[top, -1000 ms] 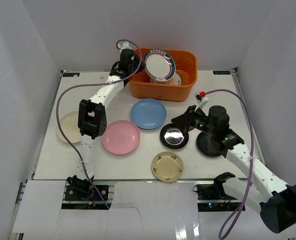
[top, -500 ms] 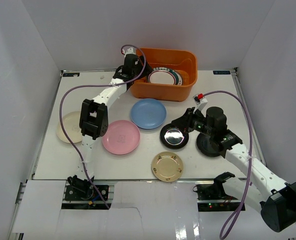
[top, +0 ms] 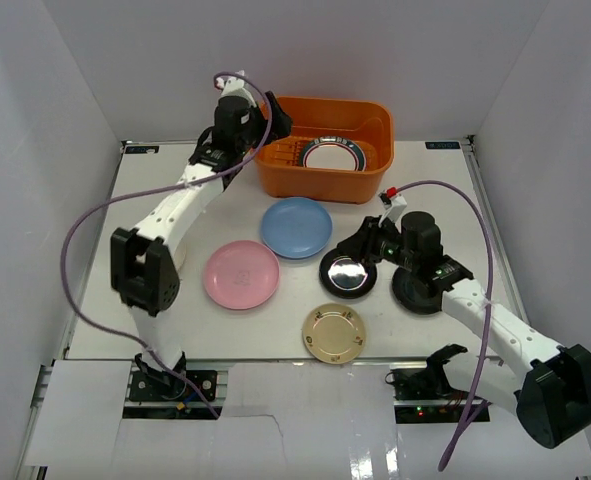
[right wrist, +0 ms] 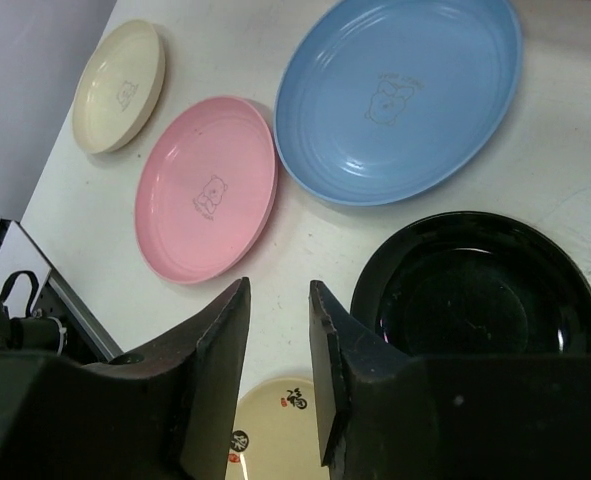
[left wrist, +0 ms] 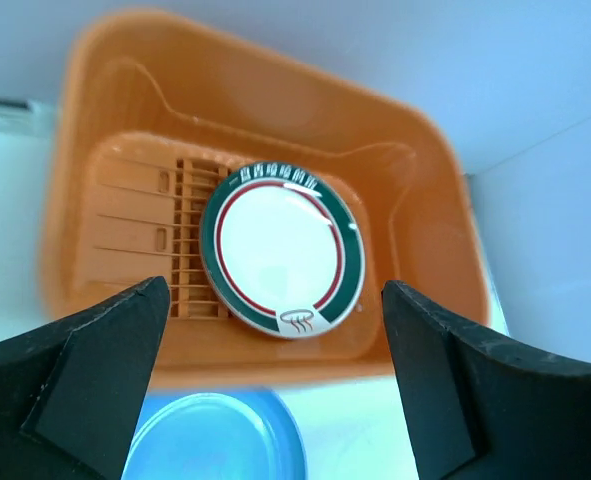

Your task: Place the plates into the plastic bin on the countertop

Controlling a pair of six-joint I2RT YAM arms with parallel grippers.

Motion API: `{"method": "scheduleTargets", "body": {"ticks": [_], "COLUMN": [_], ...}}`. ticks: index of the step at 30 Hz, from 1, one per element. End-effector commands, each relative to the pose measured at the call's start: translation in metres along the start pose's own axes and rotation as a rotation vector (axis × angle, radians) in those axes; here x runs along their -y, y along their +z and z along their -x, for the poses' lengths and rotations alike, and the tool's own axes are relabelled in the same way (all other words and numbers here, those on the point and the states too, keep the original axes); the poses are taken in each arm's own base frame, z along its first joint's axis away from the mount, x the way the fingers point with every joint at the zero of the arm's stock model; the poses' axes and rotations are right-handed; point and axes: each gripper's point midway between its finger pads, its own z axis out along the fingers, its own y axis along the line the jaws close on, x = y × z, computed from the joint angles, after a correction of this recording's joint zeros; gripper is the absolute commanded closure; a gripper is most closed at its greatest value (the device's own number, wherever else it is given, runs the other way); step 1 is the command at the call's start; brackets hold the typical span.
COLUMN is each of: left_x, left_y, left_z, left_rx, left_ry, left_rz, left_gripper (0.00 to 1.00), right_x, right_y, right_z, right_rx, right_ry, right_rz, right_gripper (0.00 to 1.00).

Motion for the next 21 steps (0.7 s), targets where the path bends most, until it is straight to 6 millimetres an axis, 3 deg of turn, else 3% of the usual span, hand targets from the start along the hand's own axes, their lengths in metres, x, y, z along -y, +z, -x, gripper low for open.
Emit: {"method": "scheduleTargets", "body": {"ticks": [1,2,3,5,6,7,8,9,10,13,16,21], "left_x": [0.008,0.012,-0.015,-0.034,-0.036,-0.064,-0.068,-0.077,-0.098,-0.121,-0.135,-0.167], "left_y": [-0.076,-0.107,-0.112,-0.134,-0.157,-0.160,-0.178,-0.183,-0.187,-0.208,-0.228,-0.249], "left_z": [0.063,0.079,0.052,0.043,0.050,0.021,0.021,0.013,-0.013,-0.040,-0.051,-0.086], "left_rx": [0.189,0.244,0.207,0.219,0.255,0.205,0.217,0.210,0.162,0.137,0.141,0.101], "left_ry": [0.061,0.061,0.071,0.064,0.039,0.033,0.003,0.004,-0.023,-0.061,-0.085,-0.123], "left_rz": [0.008,0.001,0.072,0.116,0.115,0.179,0.187,0.202,0.249,0.299,0.341,0.445], "left_gripper": [0.02,0.02,0.02,0.02,0.02,0.02,0.02,0.02,0.02,0.02,0.02,0.02], "right_x": [-0.013,-0.015,-0.015,-0.020,-0.021,-0.022,-0.027,-0.025,-0.026,-0.027,-0.025,-0.013], "right_y": [0.013,0.017,0.021,0.033,0.037,0.044,0.048,0.051,0.056,0.066,0.075,0.088], "right_z": [0.013,0.012,0.010,0.004,0.002,-0.005,-0.003,-0.002,-0.007,-0.007,-0.006,0.000], "right_rx": [0.036,0.033,0.027,-0.002,-0.010,-0.036,-0.030,-0.028,-0.042,-0.048,-0.042,-0.017], "right_ry": [-0.008,-0.009,-0.010,-0.008,-0.009,-0.009,-0.019,-0.020,-0.022,-0.029,-0.039,-0.040], "right_rz": [0.030,0.034,0.031,0.037,0.034,0.032,0.033,0.020,0.016,-0.001,-0.032,-0.098], "right_gripper": [0.63,0.61,0.61,0.59,0.59,0.58,0.57,0.57,0.56,0.52,0.48,0.45]}}
